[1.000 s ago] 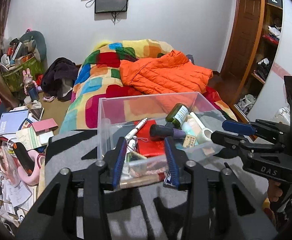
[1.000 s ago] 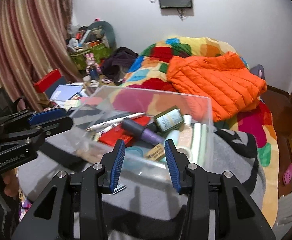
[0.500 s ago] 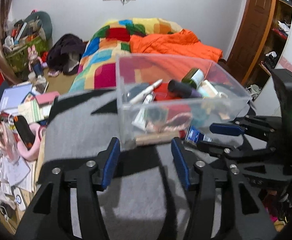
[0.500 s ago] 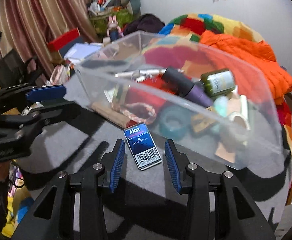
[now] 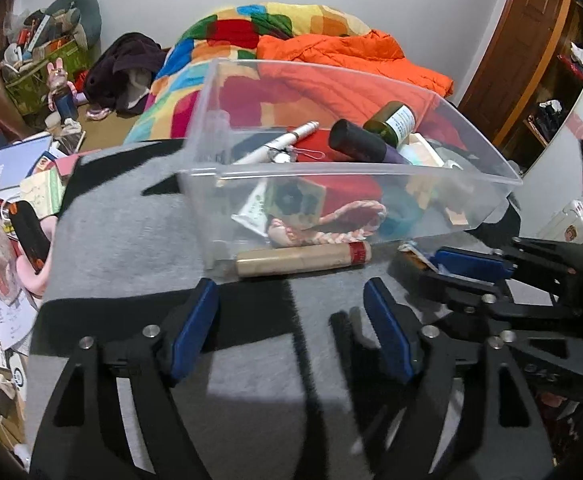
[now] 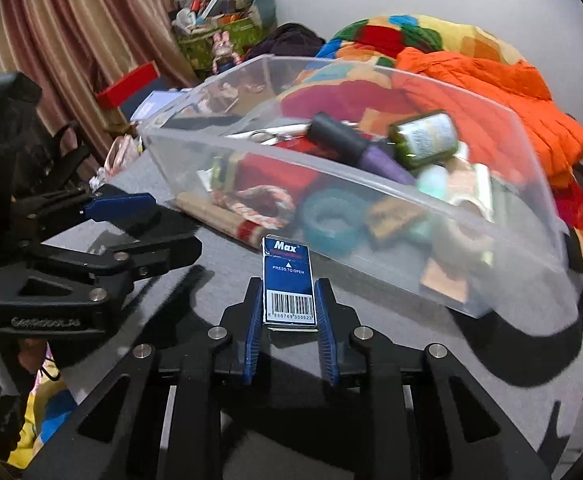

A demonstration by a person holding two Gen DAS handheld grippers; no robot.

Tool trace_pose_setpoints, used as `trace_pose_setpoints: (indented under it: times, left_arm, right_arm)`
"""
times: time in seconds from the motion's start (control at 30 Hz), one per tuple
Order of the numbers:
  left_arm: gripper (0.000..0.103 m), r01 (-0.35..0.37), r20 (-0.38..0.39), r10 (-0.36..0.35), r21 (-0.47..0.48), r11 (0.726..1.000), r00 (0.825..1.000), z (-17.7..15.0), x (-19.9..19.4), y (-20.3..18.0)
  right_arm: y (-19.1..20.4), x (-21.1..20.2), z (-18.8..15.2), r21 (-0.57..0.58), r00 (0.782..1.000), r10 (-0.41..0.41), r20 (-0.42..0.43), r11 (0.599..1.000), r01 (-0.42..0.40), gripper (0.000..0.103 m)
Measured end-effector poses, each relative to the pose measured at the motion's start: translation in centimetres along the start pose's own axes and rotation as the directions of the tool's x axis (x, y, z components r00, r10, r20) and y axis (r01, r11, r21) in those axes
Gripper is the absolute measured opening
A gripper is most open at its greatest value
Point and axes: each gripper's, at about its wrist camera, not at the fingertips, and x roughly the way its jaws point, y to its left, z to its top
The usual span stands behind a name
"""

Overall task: Organize objects
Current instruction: 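Grasp the blue Max card with the right tool while the left tool grasps the wooden tube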

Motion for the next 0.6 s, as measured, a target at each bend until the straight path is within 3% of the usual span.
trace_pose_setpoints:
  times: [0.1, 0.17, 0.53, 0.6]
  left_arm:
    - [0.077, -0.008, -0.020, 0.008, 0.007, 1.000, 1.000, 0.5, 0.7, -0.8]
    - [0.084, -0.019, -0.034, 0.019, -0.003, 1.000, 0.999, 0.8, 1.4, -1.1]
    - [0.091, -0.092, -0.078, 0.090, -0.014, 0.996, 0.993, 1.5, 3.3, -2.8]
    - [0.091, -0.099, -0.079, 0.098, -0.011, 0.995, 0.992, 1.5, 3.4, -3.0]
  right_arm:
    - [-1.1, -0.9, -0.6, 0.023, 1.000, 0.004, 0.017, 1.000, -0.004, 0.023]
    - [-1.4, -1.2, -0.9, 0.022, 1.000, 0.001, 0.022, 1.000, -0.001, 0.023]
    - [-0.9, -1.6, -2.7, -0.034, 1.000, -0.017, 0.013, 0.999, 0.017, 0.024]
    - [-0.9, -1.5, -2.8, -0.033, 1.000, -0.015, 0.006, 0.999, 0.016, 0.029]
